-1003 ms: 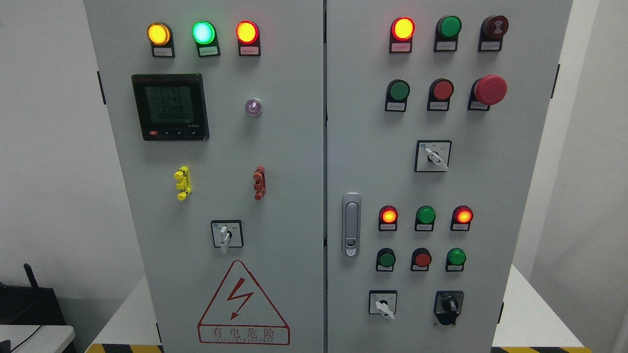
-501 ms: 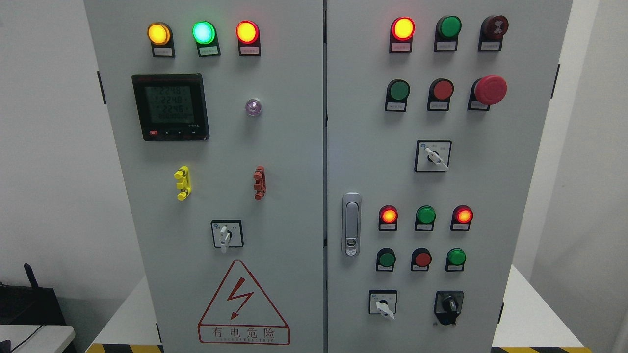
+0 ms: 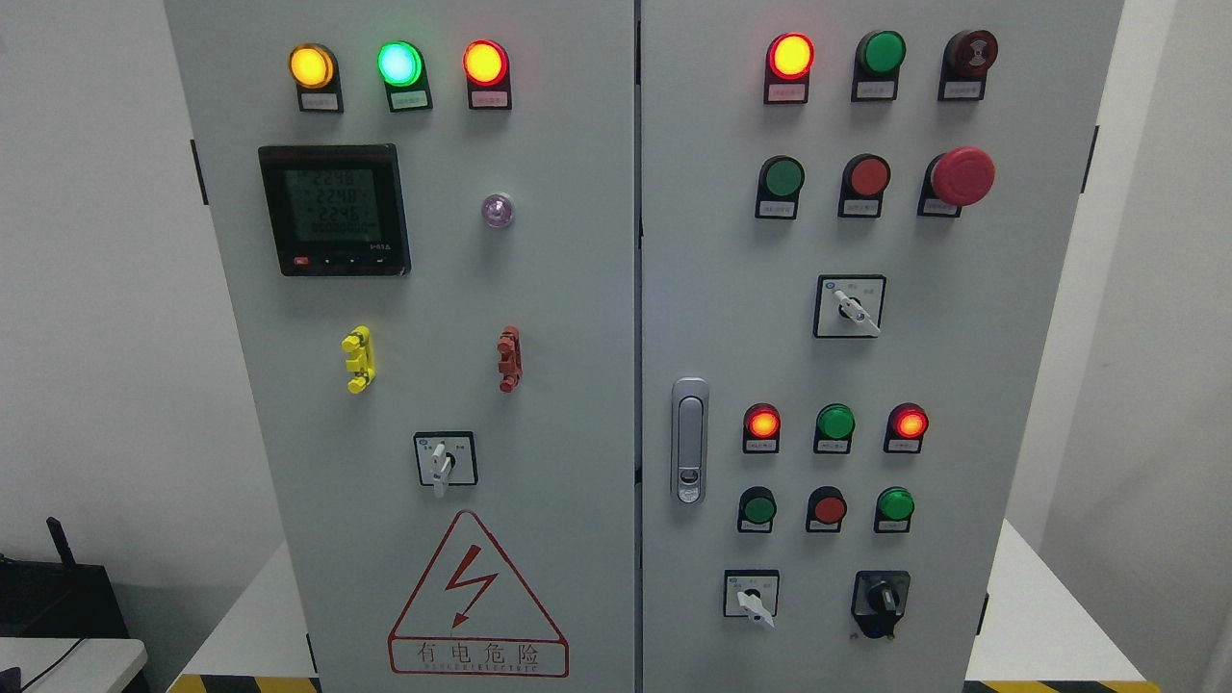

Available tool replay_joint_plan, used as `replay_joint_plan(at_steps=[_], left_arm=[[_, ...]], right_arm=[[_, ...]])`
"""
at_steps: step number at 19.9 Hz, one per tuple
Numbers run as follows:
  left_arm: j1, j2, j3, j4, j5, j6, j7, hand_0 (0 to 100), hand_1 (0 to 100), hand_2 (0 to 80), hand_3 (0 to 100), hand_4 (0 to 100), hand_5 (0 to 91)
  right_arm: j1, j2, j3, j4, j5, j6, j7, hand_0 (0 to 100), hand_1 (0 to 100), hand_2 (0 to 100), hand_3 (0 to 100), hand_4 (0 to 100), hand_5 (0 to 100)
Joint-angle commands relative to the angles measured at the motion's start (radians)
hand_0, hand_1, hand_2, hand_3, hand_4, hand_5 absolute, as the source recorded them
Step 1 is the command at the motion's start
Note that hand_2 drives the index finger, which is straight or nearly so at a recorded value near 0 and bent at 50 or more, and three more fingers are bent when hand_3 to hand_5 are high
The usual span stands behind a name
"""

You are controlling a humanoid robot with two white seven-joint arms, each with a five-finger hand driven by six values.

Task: Turn on light switch 1

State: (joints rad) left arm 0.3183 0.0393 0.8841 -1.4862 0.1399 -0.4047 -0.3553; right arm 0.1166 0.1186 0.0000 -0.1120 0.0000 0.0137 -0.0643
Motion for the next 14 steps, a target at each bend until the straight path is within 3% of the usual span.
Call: replay_joint_plan(at_steps=[1, 5, 14], left_arm=[[-0.004, 0.096, -0.007, -0.244, 0.070, 0.000, -0.027, 36, 27, 48.4, 69, 77, 68.1], [-0.005, 0.116, -0.090, -0.296, 0.067, 0.000, 0.001, 33, 28, 48.1, 69, 77, 68.5], [-0.021, 0.174, -0.323, -0.378, 0.046, 0.020, 0.170, 31, 27, 46.1, 68, 75, 67.0]], right_arm=[[0.000, 0.001, 0.017, 0.000, -0.025, 0.000, 0.000, 12, 39, 0, 0, 0, 0], [0.000, 0.000, 0.017, 0.000, -0.025, 0.000, 0.001, 12, 39, 0, 0, 0, 0], [0.000, 0.000, 0.017, 0.000, -0.025, 0.000, 0.000, 12, 39, 0, 0, 0, 0]])
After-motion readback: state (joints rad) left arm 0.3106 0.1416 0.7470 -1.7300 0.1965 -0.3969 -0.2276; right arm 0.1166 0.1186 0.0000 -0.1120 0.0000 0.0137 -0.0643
